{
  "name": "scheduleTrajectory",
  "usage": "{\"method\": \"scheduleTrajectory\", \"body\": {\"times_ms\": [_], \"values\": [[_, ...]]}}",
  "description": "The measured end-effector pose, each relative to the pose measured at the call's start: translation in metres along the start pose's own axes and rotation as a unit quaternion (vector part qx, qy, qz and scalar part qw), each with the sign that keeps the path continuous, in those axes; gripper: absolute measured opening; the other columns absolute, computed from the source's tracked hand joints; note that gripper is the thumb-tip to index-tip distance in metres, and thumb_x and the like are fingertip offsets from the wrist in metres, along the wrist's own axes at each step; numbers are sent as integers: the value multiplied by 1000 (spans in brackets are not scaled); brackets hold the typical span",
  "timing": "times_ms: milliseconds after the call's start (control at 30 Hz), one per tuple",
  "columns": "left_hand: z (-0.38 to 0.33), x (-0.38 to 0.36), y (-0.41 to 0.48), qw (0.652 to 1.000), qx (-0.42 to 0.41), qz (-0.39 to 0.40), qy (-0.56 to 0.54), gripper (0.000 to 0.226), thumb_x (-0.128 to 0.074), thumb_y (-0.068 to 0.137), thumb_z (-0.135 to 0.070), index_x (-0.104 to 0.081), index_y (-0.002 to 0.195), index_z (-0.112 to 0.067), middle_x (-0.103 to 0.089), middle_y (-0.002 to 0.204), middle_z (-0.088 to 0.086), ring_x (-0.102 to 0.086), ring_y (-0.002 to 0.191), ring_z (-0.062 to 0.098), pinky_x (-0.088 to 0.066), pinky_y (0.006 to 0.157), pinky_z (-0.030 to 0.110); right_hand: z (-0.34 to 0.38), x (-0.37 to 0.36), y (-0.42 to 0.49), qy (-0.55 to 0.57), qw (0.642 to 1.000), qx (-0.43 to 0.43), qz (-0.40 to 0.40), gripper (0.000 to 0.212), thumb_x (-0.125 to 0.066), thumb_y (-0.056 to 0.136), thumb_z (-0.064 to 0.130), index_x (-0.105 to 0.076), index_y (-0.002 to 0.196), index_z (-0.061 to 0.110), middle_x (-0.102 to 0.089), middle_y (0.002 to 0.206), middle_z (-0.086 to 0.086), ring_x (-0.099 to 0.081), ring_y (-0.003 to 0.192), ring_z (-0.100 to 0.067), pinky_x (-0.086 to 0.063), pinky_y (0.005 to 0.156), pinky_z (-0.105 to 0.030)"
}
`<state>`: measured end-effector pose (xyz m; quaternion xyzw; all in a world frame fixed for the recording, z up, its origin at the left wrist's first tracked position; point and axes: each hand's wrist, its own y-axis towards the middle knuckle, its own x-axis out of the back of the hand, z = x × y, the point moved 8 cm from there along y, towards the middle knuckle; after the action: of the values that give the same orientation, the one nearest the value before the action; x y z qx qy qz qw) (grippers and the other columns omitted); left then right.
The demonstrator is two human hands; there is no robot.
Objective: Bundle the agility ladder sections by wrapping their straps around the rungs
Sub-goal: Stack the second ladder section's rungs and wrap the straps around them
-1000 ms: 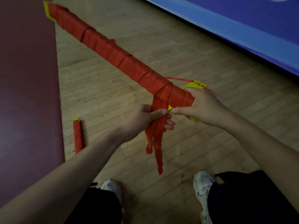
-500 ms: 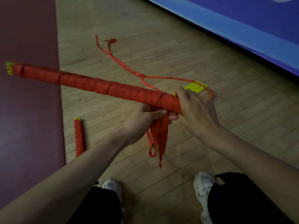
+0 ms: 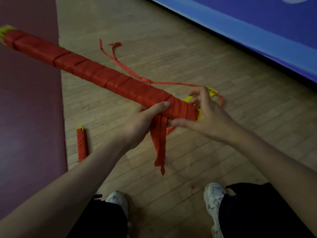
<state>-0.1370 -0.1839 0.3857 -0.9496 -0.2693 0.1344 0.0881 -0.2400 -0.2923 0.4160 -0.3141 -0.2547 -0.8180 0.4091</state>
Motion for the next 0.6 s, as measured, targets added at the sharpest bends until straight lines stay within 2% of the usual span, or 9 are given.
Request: {"method": "scheduleTrajectory", "body": {"times_ms": [33, 100, 200, 333, 433, 533, 600], "values": [[-2, -1, 0, 1000, -2, 10, 2, 34, -61, 84, -25, -67, 99, 5, -73, 83, 15, -70, 69, 19, -59, 70, 28, -4, 4, 2, 53, 997, -35, 38, 72, -64, 56, 71, -51, 107, 21, -58, 93, 12, -58, 89, -7, -49, 76, -28], [-4, -3, -1, 999, -7, 33, 10, 36, -61, 79, -29, -68, 95, 3, -73, 76, 13, -70, 66, 16, -58, 70, 27, -5, -2, 0, 151, 977, -60, 135, 46, -62, 62, 64, -61, 86, 25, -65, 71, 7, -63, 67, -13, -51, 58, -32], [-3, -6, -1, 999, -3, 51, 5, 39, -59, 78, -29, -66, 97, 4, -72, 76, 13, -70, 65, 16, -59, 68, 26, -3, -19, -9, 282, 931, -95, 213, 32, -64, 66, 51, -65, 74, 20, -65, 62, -6, -58, 50, -20, -42, 44, -26], [-3, -5, 0, 998, 3, 59, -2, 39, -58, 80, -30, -65, 100, 2, -73, 76, 12, -70, 64, 14, -58, 64, 25, -1, -25, -10, 334, 922, -92, 172, 29, -63, 69, 48, -67, 59, 21, -61, 58, -9, -51, 44, -16, -35, 38, -21], [-3, -3, 2, 999, 14, 51, -4, 40, -58, 80, -31, -65, 102, 1, -74, 82, 11, -71, 68, 14, -60, 68, 26, -2, -19, -6, 354, 926, -71, 109, 23, -65, 71, 41, -64, 67, 18, -60, 56, -9, -52, 41, -13, -37, 40, -21], [1, -2, 2, 998, 31, 49, 12, 38, -59, 81, -32, -67, 100, 0, -74, 89, 14, -72, 76, 16, -59, 75, 28, 0, -13, -5, 332, 940, -37, 73, 9, -67, 78, 28, -63, 76, 20, -59, 54, 6, -54, 42, -7, -40, 40, -19], [4, 1, 2, 998, 43, 31, 18, 34, -58, 85, -32, -68, 97, -1, -74, 88, 15, -71, 76, 17, -58, 74, 28, -1, -11, -5, 288, 956, -16, 49, 10, -70, 82, 22, -62, 77, 26, -61, 54, 11, -53, 44, -4, -41, 43, -19]]}}
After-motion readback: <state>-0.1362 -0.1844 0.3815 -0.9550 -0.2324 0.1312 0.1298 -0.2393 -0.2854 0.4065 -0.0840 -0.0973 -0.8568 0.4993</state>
